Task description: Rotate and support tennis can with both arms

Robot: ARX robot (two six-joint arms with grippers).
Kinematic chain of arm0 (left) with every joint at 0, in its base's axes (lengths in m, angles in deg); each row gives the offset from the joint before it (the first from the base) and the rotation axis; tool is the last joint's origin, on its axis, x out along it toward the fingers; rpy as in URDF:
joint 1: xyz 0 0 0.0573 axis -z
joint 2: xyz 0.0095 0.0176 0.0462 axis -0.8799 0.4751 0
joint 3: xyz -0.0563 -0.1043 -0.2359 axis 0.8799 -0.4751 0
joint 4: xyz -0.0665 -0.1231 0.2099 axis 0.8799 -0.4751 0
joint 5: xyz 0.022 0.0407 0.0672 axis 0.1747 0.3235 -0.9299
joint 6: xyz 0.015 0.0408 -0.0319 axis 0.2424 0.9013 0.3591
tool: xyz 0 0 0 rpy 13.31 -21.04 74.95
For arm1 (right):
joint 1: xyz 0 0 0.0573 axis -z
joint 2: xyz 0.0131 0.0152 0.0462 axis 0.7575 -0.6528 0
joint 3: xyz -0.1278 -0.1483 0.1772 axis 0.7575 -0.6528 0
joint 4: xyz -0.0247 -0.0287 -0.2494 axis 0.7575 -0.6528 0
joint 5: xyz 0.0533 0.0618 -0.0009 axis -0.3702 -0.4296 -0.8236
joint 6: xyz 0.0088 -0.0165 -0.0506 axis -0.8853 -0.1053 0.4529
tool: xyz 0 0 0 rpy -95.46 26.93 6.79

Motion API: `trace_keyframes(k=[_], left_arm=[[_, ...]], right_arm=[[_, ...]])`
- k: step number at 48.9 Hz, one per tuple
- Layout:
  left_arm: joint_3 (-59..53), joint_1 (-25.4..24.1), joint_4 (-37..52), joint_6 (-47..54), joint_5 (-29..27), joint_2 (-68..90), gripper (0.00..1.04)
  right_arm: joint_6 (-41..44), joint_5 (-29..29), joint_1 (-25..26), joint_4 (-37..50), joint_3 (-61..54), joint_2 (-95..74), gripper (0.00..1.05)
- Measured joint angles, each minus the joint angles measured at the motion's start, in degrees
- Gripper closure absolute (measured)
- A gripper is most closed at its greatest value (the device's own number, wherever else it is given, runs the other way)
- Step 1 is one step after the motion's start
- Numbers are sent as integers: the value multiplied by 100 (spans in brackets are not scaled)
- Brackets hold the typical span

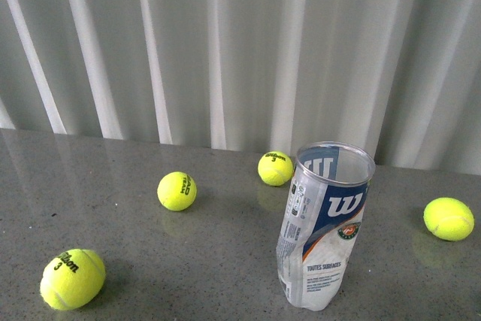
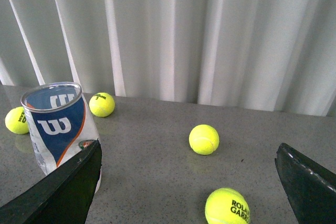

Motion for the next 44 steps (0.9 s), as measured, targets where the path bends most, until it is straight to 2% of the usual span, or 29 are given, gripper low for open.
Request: trace_keyframes(k=[8,22,25,44], left_arm=[[0,0,0,0,0,0,49],[0,0,0,4,0,0,5],[0,0,0,0,0,0,7],[0,0,0,2,0,0,7]], right_arm=[[0,0,0,0,0,0,7],[-2,0,0,0,0,0,7],[0,0,0,0,0,0,7],[0,2,0,0,0,0,7]])
